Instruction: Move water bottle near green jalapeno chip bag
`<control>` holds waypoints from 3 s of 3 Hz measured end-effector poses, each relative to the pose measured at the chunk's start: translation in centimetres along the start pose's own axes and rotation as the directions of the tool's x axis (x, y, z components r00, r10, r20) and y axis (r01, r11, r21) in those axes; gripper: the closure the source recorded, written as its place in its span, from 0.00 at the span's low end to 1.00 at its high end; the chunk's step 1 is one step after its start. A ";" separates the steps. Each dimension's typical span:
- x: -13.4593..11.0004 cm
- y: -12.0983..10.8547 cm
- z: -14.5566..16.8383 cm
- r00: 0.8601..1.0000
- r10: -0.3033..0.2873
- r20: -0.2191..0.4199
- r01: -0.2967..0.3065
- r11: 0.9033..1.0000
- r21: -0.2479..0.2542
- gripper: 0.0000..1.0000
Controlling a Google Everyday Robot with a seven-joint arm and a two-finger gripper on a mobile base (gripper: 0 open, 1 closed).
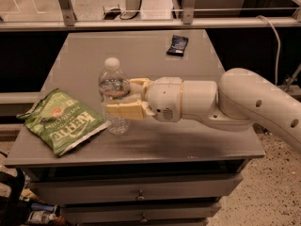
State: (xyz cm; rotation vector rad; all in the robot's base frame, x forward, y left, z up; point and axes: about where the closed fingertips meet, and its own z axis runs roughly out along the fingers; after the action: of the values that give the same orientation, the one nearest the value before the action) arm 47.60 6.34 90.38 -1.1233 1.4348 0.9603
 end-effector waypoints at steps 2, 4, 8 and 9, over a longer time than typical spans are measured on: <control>0.0 0.0 0.0 1.000 0.000 0.000 0.000 1.000 0.000 0.21; -0.1 0.2 0.2 1.000 -0.003 -0.001 0.003 1.000 -0.005 0.00; -0.6 1.0 1.0 1.000 -0.012 -0.007 0.012 1.000 -0.025 1.00; -0.7 1.5 0.7 0.998 0.001 -0.067 -0.003 1.000 -0.026 1.00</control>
Offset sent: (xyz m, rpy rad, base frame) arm 0.0000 0.0001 0.0000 0.0000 -0.0001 0.0001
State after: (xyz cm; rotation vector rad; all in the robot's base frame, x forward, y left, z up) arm 46.39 7.49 90.99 -1.1828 1.4809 0.9530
